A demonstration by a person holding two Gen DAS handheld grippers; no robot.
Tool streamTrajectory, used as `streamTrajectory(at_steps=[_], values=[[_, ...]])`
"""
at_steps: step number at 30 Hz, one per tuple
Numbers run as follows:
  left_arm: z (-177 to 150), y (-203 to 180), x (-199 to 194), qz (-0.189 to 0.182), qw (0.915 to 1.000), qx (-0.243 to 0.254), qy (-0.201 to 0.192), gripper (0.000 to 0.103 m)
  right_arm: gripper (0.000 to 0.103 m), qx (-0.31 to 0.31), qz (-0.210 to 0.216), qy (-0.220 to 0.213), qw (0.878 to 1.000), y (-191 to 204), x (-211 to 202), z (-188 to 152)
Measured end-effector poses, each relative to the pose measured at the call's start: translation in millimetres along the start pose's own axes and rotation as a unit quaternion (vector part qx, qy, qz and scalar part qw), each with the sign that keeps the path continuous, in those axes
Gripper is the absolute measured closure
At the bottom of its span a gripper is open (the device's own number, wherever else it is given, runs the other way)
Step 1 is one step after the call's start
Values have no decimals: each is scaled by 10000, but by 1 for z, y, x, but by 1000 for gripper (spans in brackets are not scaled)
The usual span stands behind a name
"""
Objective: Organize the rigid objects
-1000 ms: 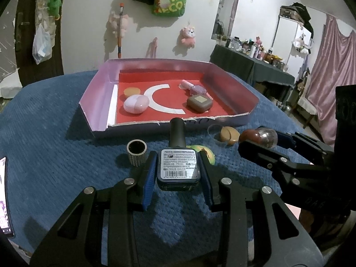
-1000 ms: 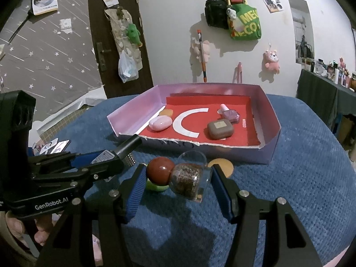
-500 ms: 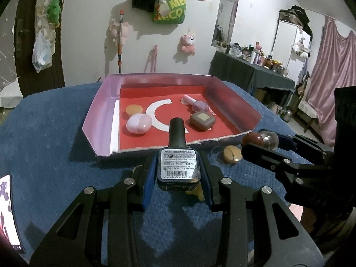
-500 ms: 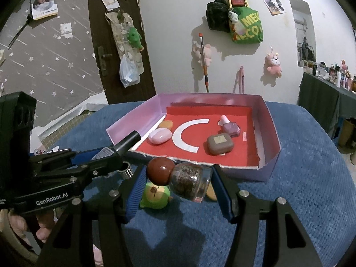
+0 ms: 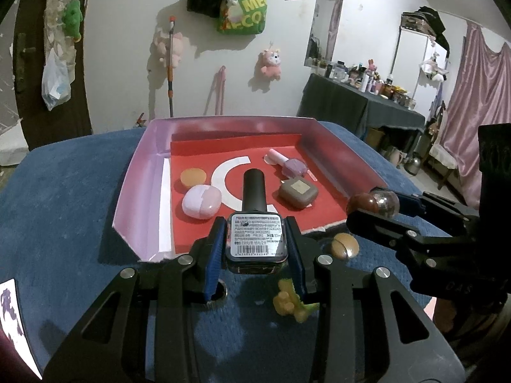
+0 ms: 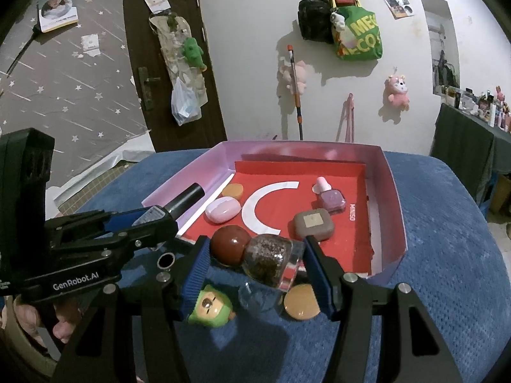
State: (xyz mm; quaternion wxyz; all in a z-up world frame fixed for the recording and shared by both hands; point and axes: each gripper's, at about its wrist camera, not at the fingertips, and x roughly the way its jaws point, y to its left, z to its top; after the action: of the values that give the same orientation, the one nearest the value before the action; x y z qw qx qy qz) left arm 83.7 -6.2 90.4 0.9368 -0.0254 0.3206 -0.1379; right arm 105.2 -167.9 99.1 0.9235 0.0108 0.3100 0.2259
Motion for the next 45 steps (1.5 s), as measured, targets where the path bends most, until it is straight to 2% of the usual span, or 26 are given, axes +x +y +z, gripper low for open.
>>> streamTrajectory(at_steps=[7, 19, 34, 45], values=[[14, 7, 15, -8, 10000, -2, 94, 69, 42, 64, 15, 140, 9999, -9, 16, 12], [20, 24, 48, -121, 9988, -154, 448, 69, 42, 252, 36, 653, 9975, -24, 60, 25], [17, 35, 80, -204, 9946, -278, 978, 69, 42, 465, 25, 1250, 9911, -36, 95, 26], [14, 42, 95, -230, 9905, -402, 1293, 69, 42, 595, 48, 1519, 9866, -41, 109, 23]])
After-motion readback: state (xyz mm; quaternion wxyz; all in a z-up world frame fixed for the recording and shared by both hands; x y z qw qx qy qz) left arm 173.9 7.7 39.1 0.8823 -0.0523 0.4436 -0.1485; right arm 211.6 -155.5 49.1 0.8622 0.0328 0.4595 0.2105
